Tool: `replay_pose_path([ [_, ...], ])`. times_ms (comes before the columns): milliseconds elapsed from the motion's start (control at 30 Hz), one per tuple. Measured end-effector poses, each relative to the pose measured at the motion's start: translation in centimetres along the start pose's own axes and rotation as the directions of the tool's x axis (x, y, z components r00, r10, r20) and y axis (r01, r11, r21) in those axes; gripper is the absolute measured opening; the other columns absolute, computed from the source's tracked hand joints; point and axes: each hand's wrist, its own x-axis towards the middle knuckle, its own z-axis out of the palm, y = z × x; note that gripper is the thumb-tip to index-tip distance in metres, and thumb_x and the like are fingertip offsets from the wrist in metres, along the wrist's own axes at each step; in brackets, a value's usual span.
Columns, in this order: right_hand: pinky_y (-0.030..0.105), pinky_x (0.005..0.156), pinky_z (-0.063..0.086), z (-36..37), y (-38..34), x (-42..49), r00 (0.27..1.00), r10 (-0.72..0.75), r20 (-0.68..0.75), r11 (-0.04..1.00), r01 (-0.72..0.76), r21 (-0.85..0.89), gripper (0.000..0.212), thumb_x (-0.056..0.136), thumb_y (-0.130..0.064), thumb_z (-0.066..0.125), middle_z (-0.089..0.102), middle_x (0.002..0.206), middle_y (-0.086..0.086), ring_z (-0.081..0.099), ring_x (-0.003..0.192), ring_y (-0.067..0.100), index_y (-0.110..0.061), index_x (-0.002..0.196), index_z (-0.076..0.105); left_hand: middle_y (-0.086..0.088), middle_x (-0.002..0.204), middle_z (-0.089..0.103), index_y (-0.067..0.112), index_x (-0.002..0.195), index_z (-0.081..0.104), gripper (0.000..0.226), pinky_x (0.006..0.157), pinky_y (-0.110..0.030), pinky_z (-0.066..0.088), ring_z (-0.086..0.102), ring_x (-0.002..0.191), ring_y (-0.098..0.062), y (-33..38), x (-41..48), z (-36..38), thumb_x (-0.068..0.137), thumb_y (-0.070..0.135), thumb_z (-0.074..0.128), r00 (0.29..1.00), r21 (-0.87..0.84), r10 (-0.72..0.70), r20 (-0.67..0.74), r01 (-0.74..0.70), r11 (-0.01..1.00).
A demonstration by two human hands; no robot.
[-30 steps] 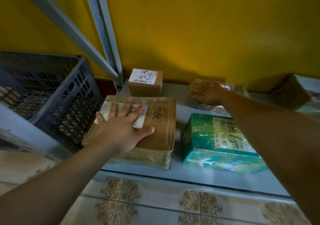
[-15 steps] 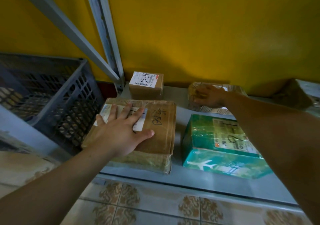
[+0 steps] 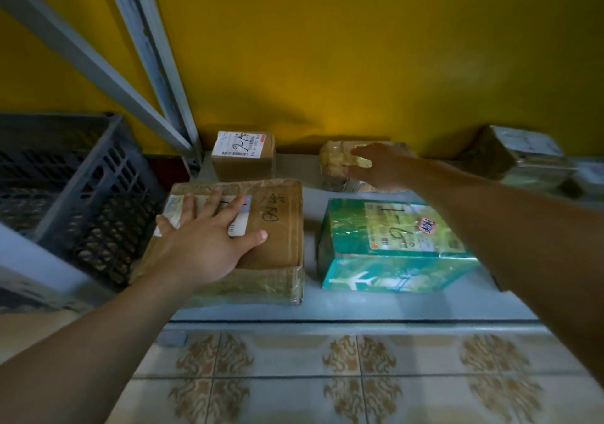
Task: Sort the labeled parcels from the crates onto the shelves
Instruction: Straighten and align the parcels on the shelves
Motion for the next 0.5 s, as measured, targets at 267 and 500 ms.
replay_pose_path([
  [267, 0.045, 0.12, 0.018, 4.3, 2.6, -11.0, 0.978, 0.174, -0.115, 0.985, -0.171, 0.033, 0.072, 0.092, -0.071, 0.035, 0.021, 0.163, 0.002, 0.019, 0.148, 0.027, -0.034, 0.153, 0.027, 0.002, 0.163, -0.007, 0.041, 0.153, 0.006, 0.088, 0.115, -0.063, 0.007, -0.007, 0.148, -0.033, 1.0, 0.4, -1.5, 0.079, 0.083, 0.031, 0.996, -0.012, 0.028, 0.079, -0.028, 1.0],
  [500, 0.053, 0.121, 0.002, 5.2, 1.3, -13.2, 0.949, 0.311, -0.055, 0.95, -0.311, 0.015, 0.07, 0.097, -0.068, 0.022, 0.004, 0.167, 0.003, 0.001, 0.152, 0.029, -0.035, 0.157, 0.009, 0.005, 0.161, -0.017, 0.043, 0.151, -0.003, 0.088, 0.111, -0.069, -0.002, -0.014, 0.147, -0.033, 5.7, -0.9, -0.8, 0.078, 0.086, 0.019, 0.976, 0.002, 0.216, 0.032, -0.216, 0.976],
])
